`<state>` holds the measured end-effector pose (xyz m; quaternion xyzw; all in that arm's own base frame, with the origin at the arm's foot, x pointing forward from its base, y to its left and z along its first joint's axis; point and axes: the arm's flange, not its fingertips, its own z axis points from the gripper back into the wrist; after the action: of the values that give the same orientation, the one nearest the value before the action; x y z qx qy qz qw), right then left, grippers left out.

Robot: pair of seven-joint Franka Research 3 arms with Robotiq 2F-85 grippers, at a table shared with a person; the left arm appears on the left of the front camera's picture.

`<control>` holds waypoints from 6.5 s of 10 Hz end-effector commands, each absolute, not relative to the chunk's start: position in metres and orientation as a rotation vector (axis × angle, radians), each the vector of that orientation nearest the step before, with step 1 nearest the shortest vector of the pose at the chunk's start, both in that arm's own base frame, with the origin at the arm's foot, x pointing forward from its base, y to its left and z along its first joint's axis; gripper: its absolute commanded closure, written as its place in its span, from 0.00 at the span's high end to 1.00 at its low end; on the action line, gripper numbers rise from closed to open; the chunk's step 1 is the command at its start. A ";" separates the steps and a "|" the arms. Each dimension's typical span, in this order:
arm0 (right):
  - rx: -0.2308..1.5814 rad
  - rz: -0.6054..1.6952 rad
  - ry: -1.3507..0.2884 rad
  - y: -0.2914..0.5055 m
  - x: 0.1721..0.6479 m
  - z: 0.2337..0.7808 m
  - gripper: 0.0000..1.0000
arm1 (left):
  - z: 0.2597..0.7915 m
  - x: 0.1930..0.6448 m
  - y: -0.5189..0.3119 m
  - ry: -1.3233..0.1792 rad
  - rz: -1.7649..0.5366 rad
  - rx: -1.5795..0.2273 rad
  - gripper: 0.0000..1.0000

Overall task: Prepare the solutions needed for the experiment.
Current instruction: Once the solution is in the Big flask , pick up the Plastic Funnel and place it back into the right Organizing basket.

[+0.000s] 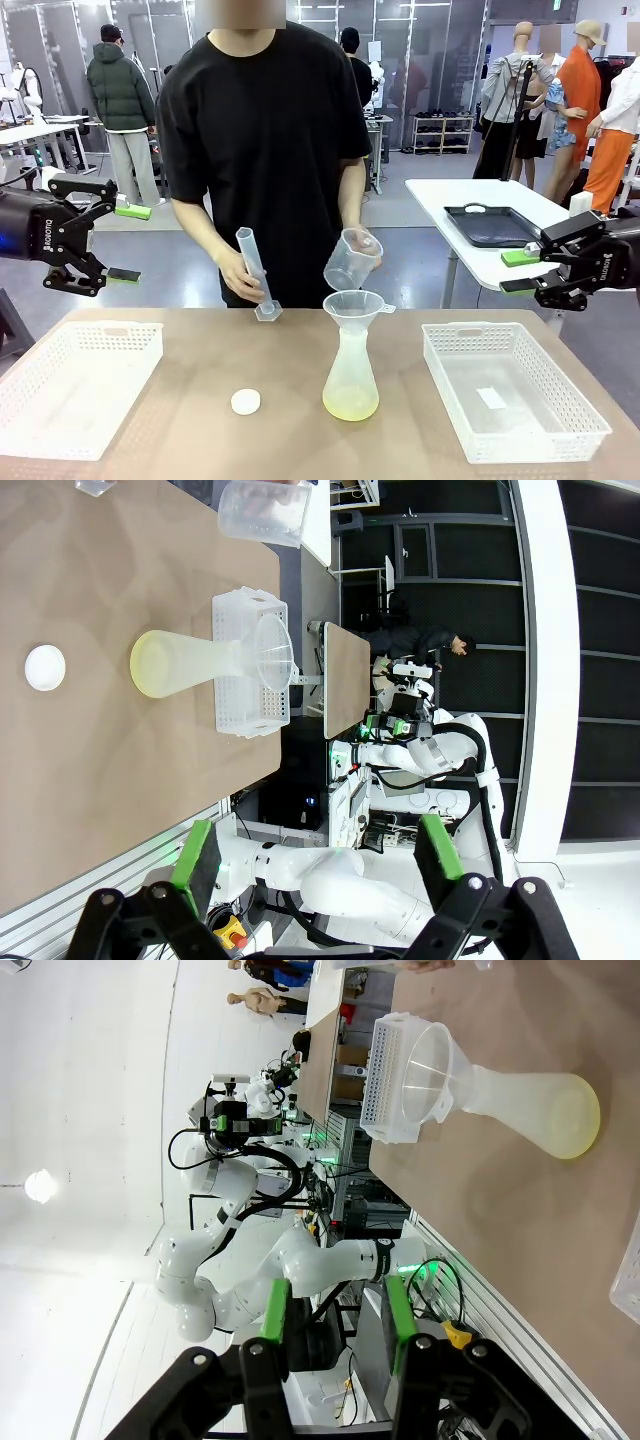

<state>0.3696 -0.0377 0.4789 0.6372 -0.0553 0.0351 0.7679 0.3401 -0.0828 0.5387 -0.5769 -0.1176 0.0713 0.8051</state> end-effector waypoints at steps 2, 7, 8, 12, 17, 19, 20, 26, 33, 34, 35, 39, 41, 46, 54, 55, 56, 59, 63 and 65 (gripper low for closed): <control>1.388 0.143 -0.163 -0.011 0.378 0.500 0.47 | 0.540 0.340 -0.087 -0.246 0.160 -1.264 1.00; 1.280 0.449 -0.236 0.067 0.398 0.539 0.47 | 0.540 0.340 -0.087 -0.246 0.160 -1.264 1.00; 1.237 0.500 -0.280 0.082 0.399 0.545 0.47 | 0.540 0.340 -0.087 -0.246 0.160 -1.264 1.00; 1.014 0.667 -0.396 0.126 0.413 0.549 0.47 | 0.540 0.340 -0.087 -0.246 0.160 -1.264 1.00; 0.761 0.863 -0.493 0.144 0.428 0.539 0.47 | 0.540 0.340 -0.087 -0.246 0.160 -1.264 1.00; 0.827 0.814 -0.457 0.139 0.422 0.541 0.47 | 0.540 0.340 -0.087 -0.246 0.160 -1.264 1.00; 0.827 0.814 -0.457 0.139 0.422 0.541 0.47 | 0.540 0.340 -0.087 -0.246 0.160 -1.264 1.00; 0.683 1.020 -0.492 0.153 0.432 0.554 0.47 | 0.540 0.340 -0.087 -0.246 0.160 -1.264 1.00; 0.341 1.223 -0.312 0.219 0.505 0.534 0.47 | 0.540 0.340 -0.087 -0.246 0.160 -1.264 1.00; 0.327 1.227 -0.269 0.223 0.511 0.531 0.47 | 0.540 0.340 -0.087 -0.246 0.160 -1.264 1.00; 0.332 1.229 -0.232 0.226 0.513 0.529 0.47 | 0.540 0.340 -0.087 -0.246 0.160 -1.264 1.00; 0.325 1.243 -0.177 0.230 0.518 0.520 0.47 | 0.540 0.340 -0.087 -0.246 0.160 -1.264 1.00; 0.307 1.240 -0.163 0.231 0.521 0.515 0.47 | 0.540 0.340 -0.087 -0.246 0.160 -1.264 1.00; 0.289 1.233 -0.128 0.236 0.527 0.502 0.47 | 0.540 0.340 -0.087 -0.246 0.160 -1.264 1.00; 0.264 1.226 -0.042 0.245 0.526 0.482 0.47 | 0.540 0.340 -0.087 -0.246 0.160 -1.264 1.00; 0.259 1.225 -0.034 0.245 0.525 0.481 0.47 | 0.540 0.340 -0.087 -0.246 0.160 -1.264 1.00; 0.252 1.221 -0.030 0.246 0.526 0.481 0.47 | 0.540 0.340 -0.087 -0.246 0.160 -1.264 1.00; 0.245 1.211 -0.035 0.254 0.523 0.474 0.38 | 0.540 0.340 -0.087 -0.246 0.160 -1.264 1.00; 0.255 1.203 -0.053 0.261 0.523 0.470 0.08 | 0.540 0.340 -0.087 -0.246 0.160 -1.264 1.00; 0.261 1.200 -0.058 0.262 0.522 0.468 0.00 | 0.540 0.340 -0.087 -0.246 0.160 -1.264 1.00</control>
<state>0.5200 0.2581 0.4768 0.1272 -0.0274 0.5720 0.8099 0.3401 -0.0830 0.5387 -0.5767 -0.1175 0.0712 0.8053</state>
